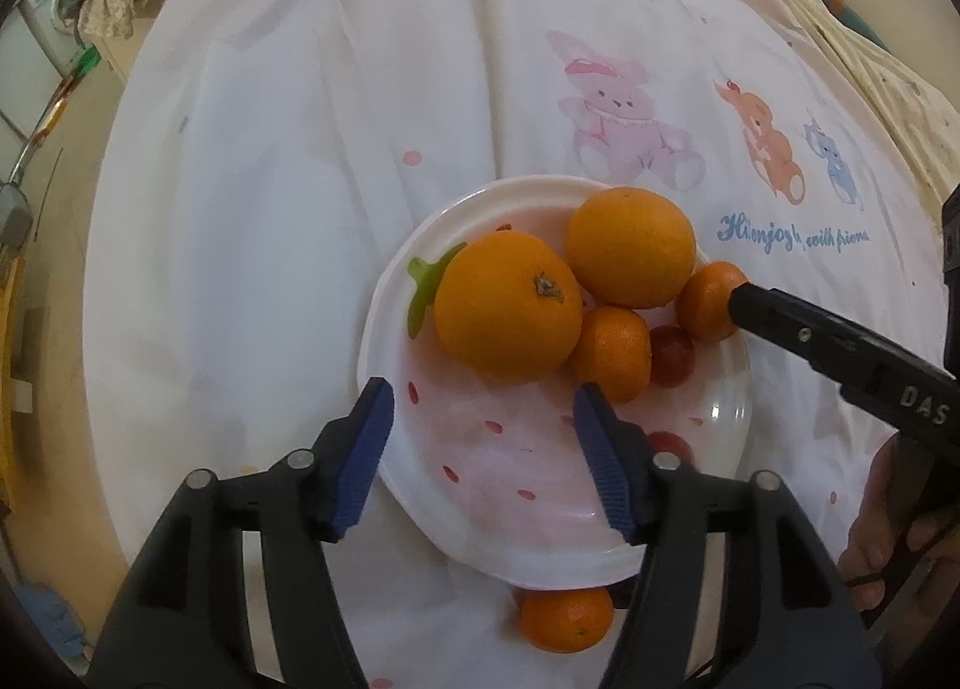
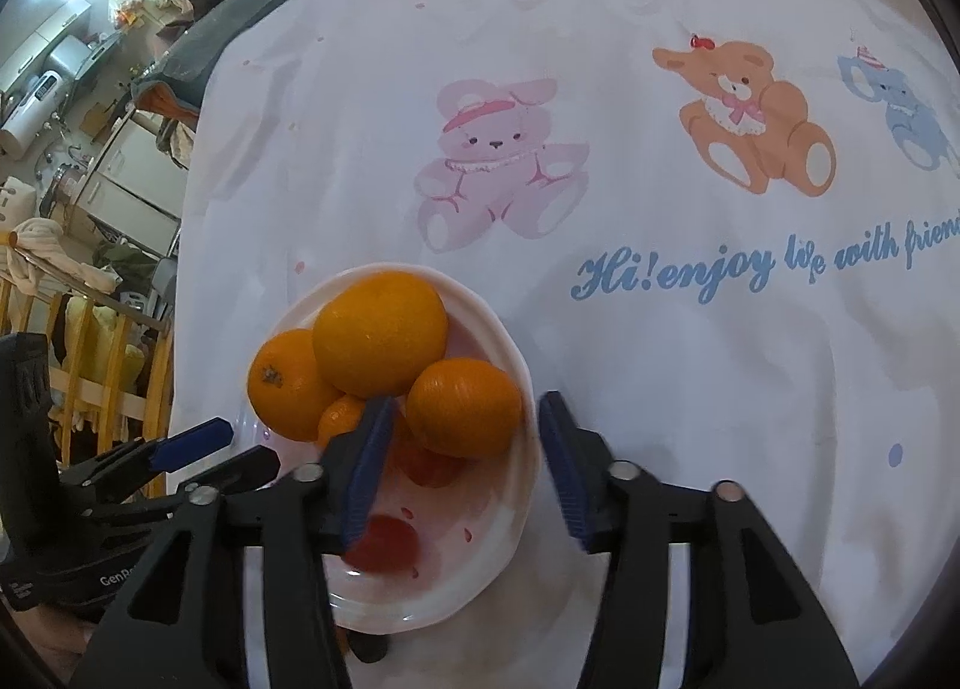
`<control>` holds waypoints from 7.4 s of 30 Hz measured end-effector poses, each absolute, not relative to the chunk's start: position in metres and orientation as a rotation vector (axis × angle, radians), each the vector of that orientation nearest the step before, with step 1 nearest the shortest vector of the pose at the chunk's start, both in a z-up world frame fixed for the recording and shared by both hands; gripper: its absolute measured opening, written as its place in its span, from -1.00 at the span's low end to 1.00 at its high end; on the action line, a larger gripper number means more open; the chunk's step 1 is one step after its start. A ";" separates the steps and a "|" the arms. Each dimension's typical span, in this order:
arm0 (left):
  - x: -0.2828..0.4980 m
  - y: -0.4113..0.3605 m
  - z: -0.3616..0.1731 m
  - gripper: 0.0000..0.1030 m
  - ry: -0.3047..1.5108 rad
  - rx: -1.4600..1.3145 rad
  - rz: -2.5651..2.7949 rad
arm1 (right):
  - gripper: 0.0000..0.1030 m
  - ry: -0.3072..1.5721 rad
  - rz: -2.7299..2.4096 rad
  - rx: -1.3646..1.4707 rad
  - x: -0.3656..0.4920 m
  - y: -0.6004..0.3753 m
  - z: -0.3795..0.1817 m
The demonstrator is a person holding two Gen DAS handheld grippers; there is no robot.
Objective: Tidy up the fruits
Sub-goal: 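Pull both open grippers back from the plate toward the remaining fruit, then grasp the mandarin with the left gripper while the right gripper grasps a dark grape, then lower the mandarin and dark grape onto the plate and open both grippers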
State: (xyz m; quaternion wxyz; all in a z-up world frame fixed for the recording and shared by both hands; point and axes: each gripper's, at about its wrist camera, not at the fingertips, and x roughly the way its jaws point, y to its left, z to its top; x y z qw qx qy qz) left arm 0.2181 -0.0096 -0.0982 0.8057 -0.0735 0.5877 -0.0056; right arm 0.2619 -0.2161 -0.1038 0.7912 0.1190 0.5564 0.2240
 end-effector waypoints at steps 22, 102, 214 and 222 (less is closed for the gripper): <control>0.182 0.008 -0.044 0.43 1.124 -0.174 -0.024 | 0.65 1.055 0.465 0.224 0.210 -0.233 -0.035; 0.111 -0.012 -0.081 -0.29 1.281 -0.266 -0.078 | 0.65 1.162 0.273 0.337 0.131 -0.276 -0.061; 0.206 0.011 -0.102 -0.26 1.270 -0.260 -0.084 | -0.61 1.294 0.548 0.314 0.228 -0.225 -0.107; 0.205 0.011 -0.096 0.55 1.237 -0.238 -0.052 | -0.54 1.287 0.522 0.343 0.230 -0.229 -0.105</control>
